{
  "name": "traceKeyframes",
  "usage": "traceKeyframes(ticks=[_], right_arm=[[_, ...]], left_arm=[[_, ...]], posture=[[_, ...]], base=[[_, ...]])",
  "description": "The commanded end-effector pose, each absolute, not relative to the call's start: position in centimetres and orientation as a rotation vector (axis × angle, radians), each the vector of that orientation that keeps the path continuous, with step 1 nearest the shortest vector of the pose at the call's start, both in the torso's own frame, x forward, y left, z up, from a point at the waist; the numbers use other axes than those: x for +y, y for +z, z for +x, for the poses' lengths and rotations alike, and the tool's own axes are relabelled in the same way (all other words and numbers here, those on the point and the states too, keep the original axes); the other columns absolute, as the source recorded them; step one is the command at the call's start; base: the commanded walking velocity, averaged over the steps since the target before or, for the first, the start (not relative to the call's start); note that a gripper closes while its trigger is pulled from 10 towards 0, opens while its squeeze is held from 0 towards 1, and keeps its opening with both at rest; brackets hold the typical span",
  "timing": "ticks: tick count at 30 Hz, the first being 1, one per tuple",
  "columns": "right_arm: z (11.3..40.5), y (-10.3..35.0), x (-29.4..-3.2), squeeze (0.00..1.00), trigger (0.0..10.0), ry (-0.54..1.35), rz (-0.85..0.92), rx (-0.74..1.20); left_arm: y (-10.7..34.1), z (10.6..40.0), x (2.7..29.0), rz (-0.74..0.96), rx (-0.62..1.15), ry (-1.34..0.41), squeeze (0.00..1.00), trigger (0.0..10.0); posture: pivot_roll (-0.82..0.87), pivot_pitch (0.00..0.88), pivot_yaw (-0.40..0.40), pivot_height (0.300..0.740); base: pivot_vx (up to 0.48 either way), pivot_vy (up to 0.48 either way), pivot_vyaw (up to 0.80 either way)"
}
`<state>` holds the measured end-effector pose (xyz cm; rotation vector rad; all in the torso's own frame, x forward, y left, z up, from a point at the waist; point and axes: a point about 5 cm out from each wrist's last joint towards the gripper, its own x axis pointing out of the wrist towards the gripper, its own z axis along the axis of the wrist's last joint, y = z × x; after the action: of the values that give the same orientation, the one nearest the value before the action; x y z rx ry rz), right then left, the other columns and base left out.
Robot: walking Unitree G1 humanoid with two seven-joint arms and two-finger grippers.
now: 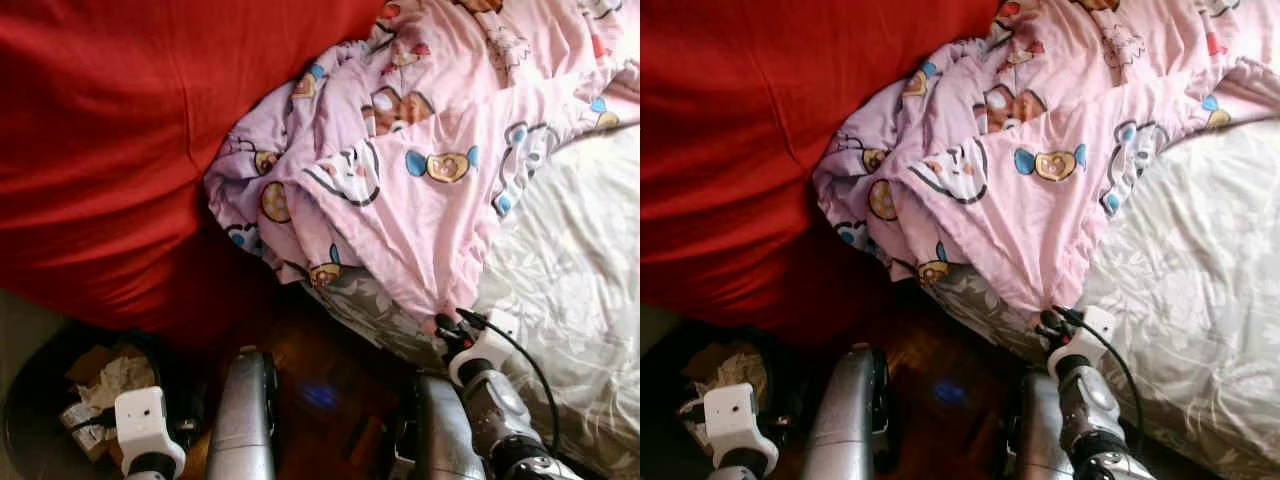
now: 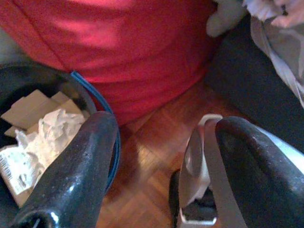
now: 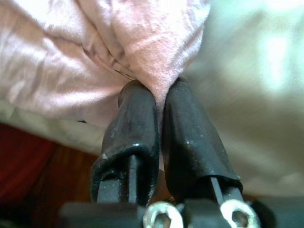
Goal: Clean up the room
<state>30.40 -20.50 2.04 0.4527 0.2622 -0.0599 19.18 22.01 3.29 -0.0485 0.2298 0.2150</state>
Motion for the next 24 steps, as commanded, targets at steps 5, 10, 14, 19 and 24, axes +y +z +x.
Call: traceKeyframes(ticks=[5,10,14,19,24], right_arm=[[29.5,2.0,-21.4,0.0,0.0,-0.035,0.361,0.233],[29.4,1.9,-21.1,0.0,2.2,-0.044,0.366,0.225],[28.8,1.5,-20.8,0.0,10.0,-0.057,0.367,0.221],[28.5,1.4,-20.9,0.0,10.0,-0.066,0.362,0.214],[28.1,1.4,-21.1,0.0,10.0,-0.08,0.344,0.192]], left_arm=[[1.0,19.6,22.4,-0.056,0.292,0.262,0.0,10.0],[0.0,20.4,22.5,-0.076,0.313,0.277,0.0,10.0],[-1.3,21.0,22.9,-0.089,0.363,0.295,0.0,10.0],[-2.3,20.9,23.0,-0.082,0.406,0.289,0.0,10.0],[-3.6,20.1,23.6,-0.071,0.48,0.309,0.0,10.0]], posture=[[0.04,0.151,-0.089,0.605],[0.01,0.082,-0.085,0.605],[0.0,0.032,-0.049,0.605],[-0.02,0.0,-0.03,0.605],[-0.02,0.0,-0.018,0.61]], base=[[0.0,0.0,0.0],[0.0,0.0,0.0],[0.0,0.0,0.0],[0.0,0.0,0.0],[0.0,0.0,0.0]])
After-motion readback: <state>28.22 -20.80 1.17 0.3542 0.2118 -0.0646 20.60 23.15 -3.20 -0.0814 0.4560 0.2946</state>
